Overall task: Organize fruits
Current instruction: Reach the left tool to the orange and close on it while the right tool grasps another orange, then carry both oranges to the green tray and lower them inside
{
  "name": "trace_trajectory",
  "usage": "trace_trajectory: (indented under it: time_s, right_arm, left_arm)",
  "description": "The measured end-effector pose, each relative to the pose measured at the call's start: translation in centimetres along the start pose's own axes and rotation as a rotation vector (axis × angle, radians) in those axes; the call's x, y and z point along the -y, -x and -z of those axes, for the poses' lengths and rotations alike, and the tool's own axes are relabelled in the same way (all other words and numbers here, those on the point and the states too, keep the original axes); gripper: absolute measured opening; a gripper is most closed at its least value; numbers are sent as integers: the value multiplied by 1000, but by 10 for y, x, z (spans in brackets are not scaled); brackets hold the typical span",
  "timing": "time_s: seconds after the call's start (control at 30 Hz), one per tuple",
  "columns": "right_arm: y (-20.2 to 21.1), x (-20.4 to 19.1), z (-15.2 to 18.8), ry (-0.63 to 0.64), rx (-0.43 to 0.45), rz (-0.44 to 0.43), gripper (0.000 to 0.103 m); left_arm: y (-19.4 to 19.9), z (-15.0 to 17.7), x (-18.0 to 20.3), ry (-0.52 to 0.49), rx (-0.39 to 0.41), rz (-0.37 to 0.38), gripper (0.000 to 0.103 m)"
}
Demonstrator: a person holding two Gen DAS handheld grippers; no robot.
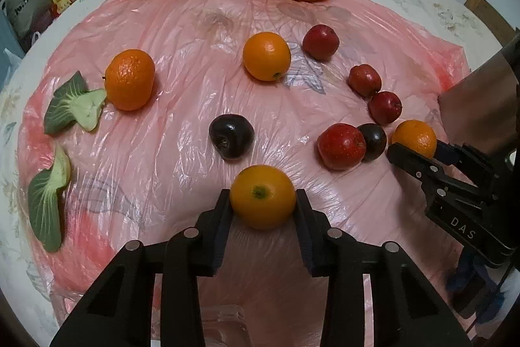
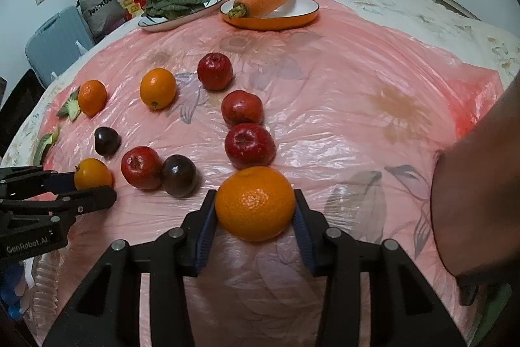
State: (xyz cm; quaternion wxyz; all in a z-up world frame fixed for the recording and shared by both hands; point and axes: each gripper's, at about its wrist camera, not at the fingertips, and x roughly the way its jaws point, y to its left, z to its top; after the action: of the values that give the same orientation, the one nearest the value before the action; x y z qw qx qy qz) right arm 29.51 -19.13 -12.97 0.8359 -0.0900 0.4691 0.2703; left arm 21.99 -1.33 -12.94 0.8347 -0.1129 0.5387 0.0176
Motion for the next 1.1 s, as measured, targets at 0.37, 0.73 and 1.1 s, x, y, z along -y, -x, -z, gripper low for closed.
trace_trajectory:
  time_s: [0.37,0.73,1.1]
  right_arm:
    - [32,4,11,-55,61,-4,47]
    - [100,5,80,-139,106,9,47]
    - [180,65,162,-298,183,117,47]
  left_arm:
    - [17,9,-1,11,27,58,32]
    - [54,35,19,-55,57,58,32]
    - [80,63,109,-209,44,173,32]
